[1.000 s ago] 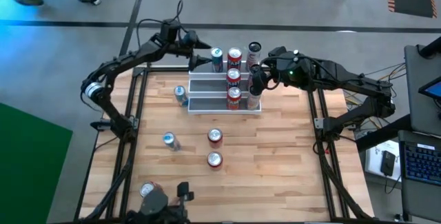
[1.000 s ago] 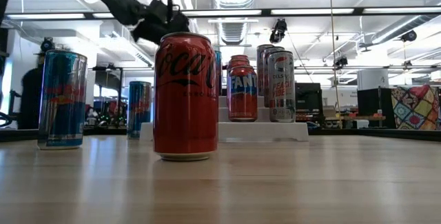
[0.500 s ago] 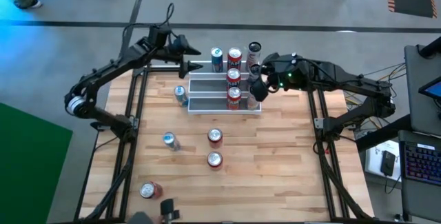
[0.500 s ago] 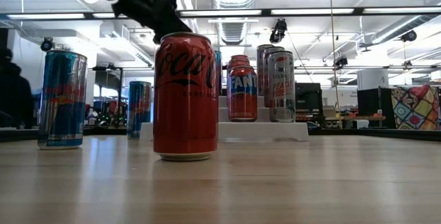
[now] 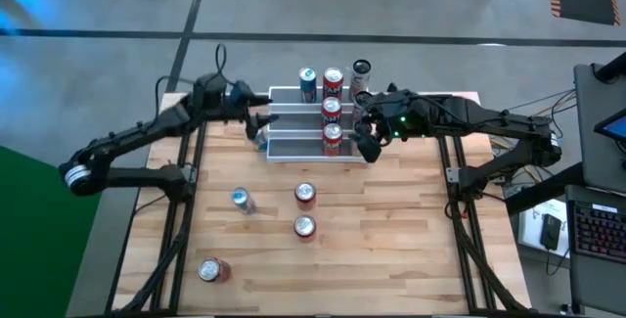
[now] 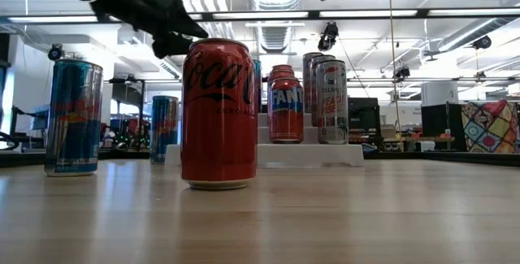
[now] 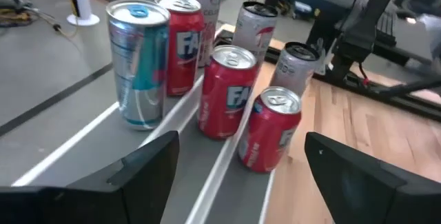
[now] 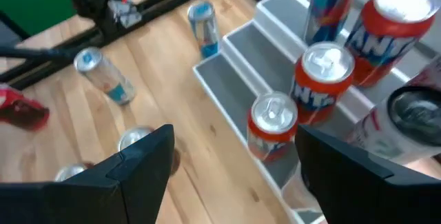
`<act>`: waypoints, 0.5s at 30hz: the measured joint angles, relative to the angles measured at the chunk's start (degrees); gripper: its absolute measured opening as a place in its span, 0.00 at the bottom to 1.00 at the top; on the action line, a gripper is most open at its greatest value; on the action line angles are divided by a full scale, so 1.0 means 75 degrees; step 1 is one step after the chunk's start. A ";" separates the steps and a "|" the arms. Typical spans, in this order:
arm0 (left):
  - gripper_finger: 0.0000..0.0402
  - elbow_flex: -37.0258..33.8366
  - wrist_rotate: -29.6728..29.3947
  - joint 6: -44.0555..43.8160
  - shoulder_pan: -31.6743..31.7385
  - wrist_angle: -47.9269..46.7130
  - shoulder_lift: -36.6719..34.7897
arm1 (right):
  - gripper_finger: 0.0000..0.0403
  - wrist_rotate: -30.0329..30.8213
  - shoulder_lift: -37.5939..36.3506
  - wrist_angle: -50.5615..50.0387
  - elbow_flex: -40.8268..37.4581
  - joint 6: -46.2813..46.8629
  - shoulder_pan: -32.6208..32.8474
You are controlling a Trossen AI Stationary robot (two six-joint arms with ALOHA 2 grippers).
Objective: Place canned beverage on shelf
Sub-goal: Put the top blue soda can on the middle tier of the shelf aligned with the other blue soda can
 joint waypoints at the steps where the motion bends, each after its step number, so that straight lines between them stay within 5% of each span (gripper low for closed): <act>1: 0.75 -0.0193 -0.0312 -0.0142 -0.0218 0.0178 -0.0132 | 0.72 -0.0049 0.0000 0.0021 -0.0085 0.0000 0.0009; 15: 0.75 -0.0750 -0.2919 -0.1386 -0.2481 0.0403 -0.0696 | 0.72 -0.1259 -0.0118 0.1496 -0.1325 0.0112 0.0221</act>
